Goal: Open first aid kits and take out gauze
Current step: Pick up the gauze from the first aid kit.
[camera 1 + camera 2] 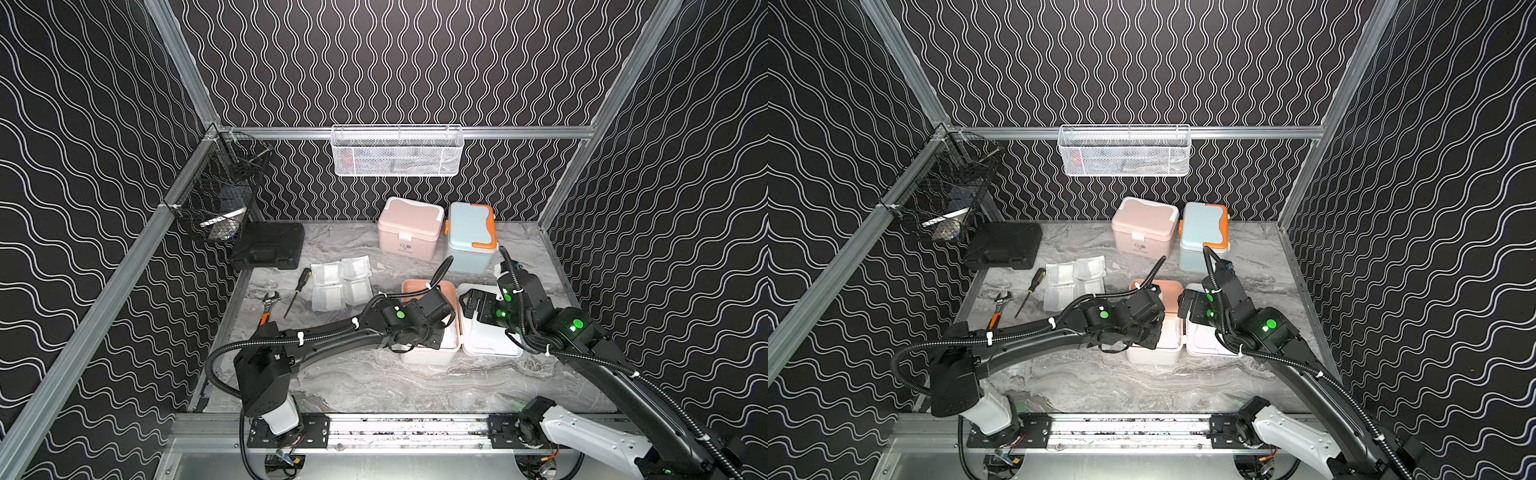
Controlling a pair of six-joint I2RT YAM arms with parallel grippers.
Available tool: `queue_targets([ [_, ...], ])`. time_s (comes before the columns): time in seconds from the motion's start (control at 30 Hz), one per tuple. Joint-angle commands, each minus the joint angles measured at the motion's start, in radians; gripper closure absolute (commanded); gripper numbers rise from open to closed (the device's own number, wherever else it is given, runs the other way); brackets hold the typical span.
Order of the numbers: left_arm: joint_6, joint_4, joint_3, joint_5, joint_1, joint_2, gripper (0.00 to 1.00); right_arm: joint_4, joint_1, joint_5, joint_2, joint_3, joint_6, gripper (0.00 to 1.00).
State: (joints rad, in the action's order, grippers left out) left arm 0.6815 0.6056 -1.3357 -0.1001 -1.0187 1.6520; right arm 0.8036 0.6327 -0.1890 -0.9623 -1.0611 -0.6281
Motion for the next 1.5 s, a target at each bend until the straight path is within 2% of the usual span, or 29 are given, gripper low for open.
queue_targets([
  [0.0,0.002,-0.012,-0.01,-0.009,0.004,-0.02,0.95,-0.01,-0.001,0.02,-0.004,-0.004,-0.004,0.0],
  [0.1,0.006,-0.018,-0.003,-0.007,0.011,-0.041,1.0,-0.021,-0.002,0.036,-0.002,-0.003,-0.001,0.0],
  [0.3,0.019,-0.071,0.035,0.03,0.036,-0.111,1.0,-0.038,-0.002,0.057,0.009,0.001,0.008,0.0],
  [0.7,0.059,-0.192,0.161,0.185,0.139,-0.279,1.0,-0.077,-0.002,0.114,0.024,0.011,0.026,0.0],
  [1.1,0.061,-0.165,0.243,0.218,0.239,-0.425,1.0,-0.184,-0.001,0.357,-0.003,0.031,0.073,0.0],
  [1.47,0.03,-0.111,0.322,0.289,0.416,-0.568,1.0,-0.271,0.004,0.52,-0.064,0.05,0.107,0.0],
])
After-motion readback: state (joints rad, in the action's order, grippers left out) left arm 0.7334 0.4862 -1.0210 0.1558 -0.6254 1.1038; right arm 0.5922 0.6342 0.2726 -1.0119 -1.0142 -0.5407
